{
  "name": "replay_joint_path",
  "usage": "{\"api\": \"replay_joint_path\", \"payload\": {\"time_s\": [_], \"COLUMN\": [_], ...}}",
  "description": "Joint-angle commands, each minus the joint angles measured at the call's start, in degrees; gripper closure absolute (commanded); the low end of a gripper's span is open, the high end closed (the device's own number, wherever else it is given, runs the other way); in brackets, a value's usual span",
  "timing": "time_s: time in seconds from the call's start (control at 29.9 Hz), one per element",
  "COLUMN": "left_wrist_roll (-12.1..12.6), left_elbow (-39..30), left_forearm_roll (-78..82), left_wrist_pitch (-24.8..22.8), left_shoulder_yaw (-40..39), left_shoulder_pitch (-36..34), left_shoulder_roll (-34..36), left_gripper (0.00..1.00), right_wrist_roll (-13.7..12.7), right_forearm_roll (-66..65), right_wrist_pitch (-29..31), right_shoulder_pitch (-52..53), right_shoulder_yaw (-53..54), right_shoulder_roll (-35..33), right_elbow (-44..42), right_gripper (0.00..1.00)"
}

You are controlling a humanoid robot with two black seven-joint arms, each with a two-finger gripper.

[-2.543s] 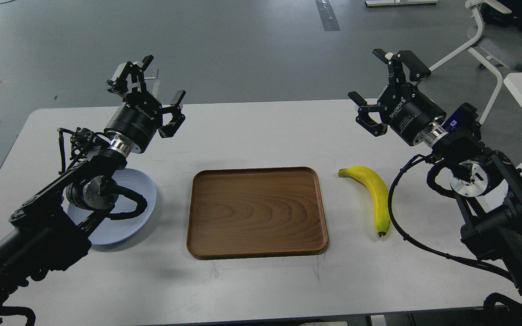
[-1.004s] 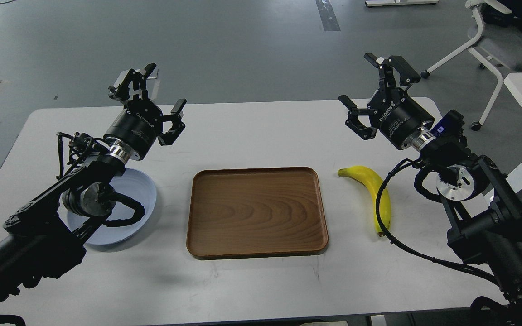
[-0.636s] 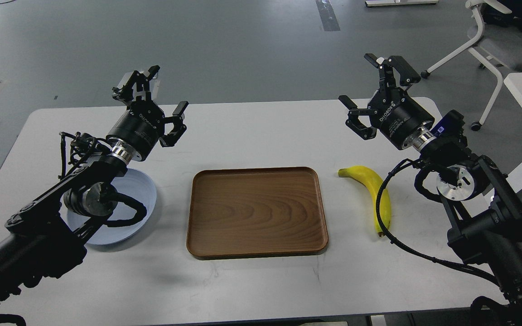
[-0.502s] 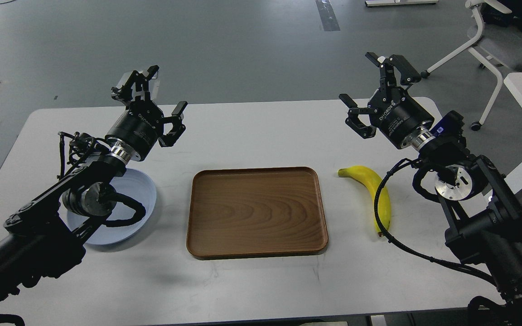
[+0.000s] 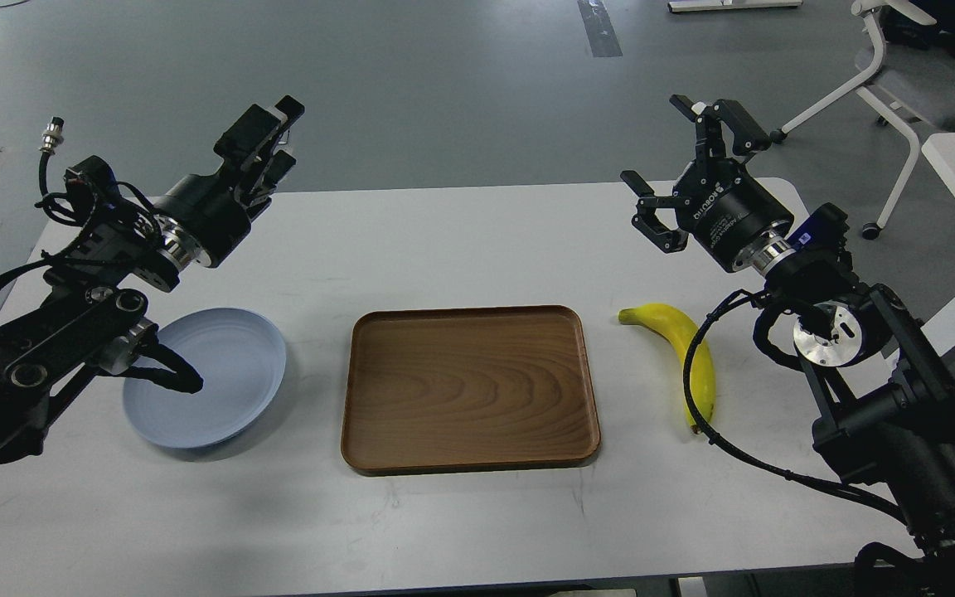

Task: Place banana on plate with both arms
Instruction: 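Lower the left gripper to the rim of the light blue plate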

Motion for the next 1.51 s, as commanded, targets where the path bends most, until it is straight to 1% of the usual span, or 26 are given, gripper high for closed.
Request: {"api": "replay_joint_path", "payload": {"time_s": [0.0,0.03,0.07,0.13,0.17,0.23,0.27,0.3,0.33,0.37,0.4,0.5,0.74,0.8,0.87,0.9,0.94,1.07,1.14,1.17,1.2,1.24,1.27,1.34,1.47], "left_wrist_roll": [-0.04,-0.13,-0.13,-0.21,-0.22,-0.57,-0.57,-1.0,-1.53,-2.67,-3.98,-5.1,-5.1,-5.1,-5.1,-5.1,-5.1,-5.1,-5.1,-5.1,-5.1,-5.1,-5.1,-5.1,-5.1], "left_elbow": [-0.51,0.19,0.2,3.6,4.93,9.4,9.42,12.12,13.63,15.47,16.19,16.46,16.37,16.37,16.46,16.46,16.54,16.63,16.63,16.63,16.63,16.63,16.72,17.33,21.55], "left_forearm_roll": [15.07,17.55,17.58,18.45,18.45,18.37,18.37,18.28,18.1,17.67,17.05,15.91,14.5,14.41,14.32,14.32,14.32,14.32,14.32,14.32,14.32,14.32,14.32,14.32,14.32], "left_wrist_pitch": [2.37,4.82,4.84,9.74,10.81,15.89,15.91,18.26,19.59,21.26,22.06,22.42,22.33,22.07,21.89,21.8,21.72,21.54,21.45,21.36,21.36,21.1,21.01,21.01,21.01], "left_shoulder_yaw": [3.49,5.6,5.62,12.61,14.82,22.02,22.05,24.92,26.35,27.84,28.46,28.47,28.47,28.56,28.56,28.56,28.56,28.56,28.64,28.73,28.91,29.17,29.26,29.26,29.35], "left_shoulder_pitch": [0.49,0.67,0.67,1.54,1.72,1.98,1.99,2.68,3.3,4.35,5.49,7.34,9.45,10.16,10.25,10.34,10.51,11.04,11.04,11.13,11.13,11.21,11.65,11.83,11.74], "left_shoulder_roll": [5.72,7.22,7.23,9.42,9.61,10.05,10.05,9.96,9.96,9.87,9.87,10.05,10.66,10.49,10.49,10.49,10.57,10.75,10.75,10.75,10.75,10.75,10.84,10.84,10.05], "left_gripper": [0.02,0.02,0.02,0.02,0.02,0.03,0.03,0.05,0.08,0.11,0.11,0.12,0.13,0.19,0.23,0.28,0.3,0.31,0.39,0.48,0.56,0.73,0.84,0.91,0.92], "right_wrist_roll": [0.0,0.0,0.0,0.0,0.0,0.0,0.0,0.0,0.0,0.0,0.0,0.0,0.0,0.0,0.0,0.0,0.0,0.0,0.0,0.0,0.0,0.0,0.0,0.0,0.0], "right_forearm_roll": [0.0,0.0,0.0,0.0,0.0,0.0,0.0,0.0,0.0,0.0,0.0,0.0,0.0,0.0,0.0,0.0,0.0,0.0,0.0,0.0,0.0,0.0,0.0,0.0,0.0], "right_wrist_pitch": [0.0,0.0,0.0,0.0,0.0,0.0,0.0,0.0,-0.09,-0.09,-0.09,0.0,0.0,0.0,0.0,0.0,0.0,0.0,0.0,0.0,0.0,0.0,0.0,0.0,0.0], "right_shoulder_pitch": [-0.4,-0.57,-0.57,-0.83,-0.92,-1.01,-1.01,-1.01,-1.01,-1.01,-1.01,-1.01,-1.54,-1.89,-1.98,-2.24,-2.33,-2.33,-2.59,-2.68,-2.68,-2.68,-2.68,-2.68,-2.68], "right_shoulder_yaw": [0.18,0.18,0.18,0.18,0.1,0.1,0.1,0.1,0.1,0.1,0.1,-0.08,-0.61,-0.61,-0.61,-0.61,-0.61,-0.61,-0.61,-0.61,-0.61,-0.61,-0.61,-0.61,-0.61], "right_shoulder_roll": [-0.07,-0.07,-0.07,-0.07,0.02,0.02,0.02,0.02,0.02,0.02,0.02,0.02,0.11,0.11,0.11,0.02,0.02,0.02,0.11,0.11,0.11,0.02,0.02,0.02,0.11], "right_elbow": [0.0,0.0,0.0,0.0,0.0,0.0,0.0,0.0,0.0,0.0,0.09,0.0,0.09,0.18,0.35,0.53,0.62,0.62,0.71,0.71,0.71,0.71,0.71,0.71,0.71], "right_gripper": [0.0,0.0,0.0,0.0,0.0,0.0,0.0,0.0,0.0,0.0,0.0,0.0,0.0,0.0,0.0,0.0,0.0,0.0,0.0,0.0,0.0,0.0,0.0,0.0,0.0]}}
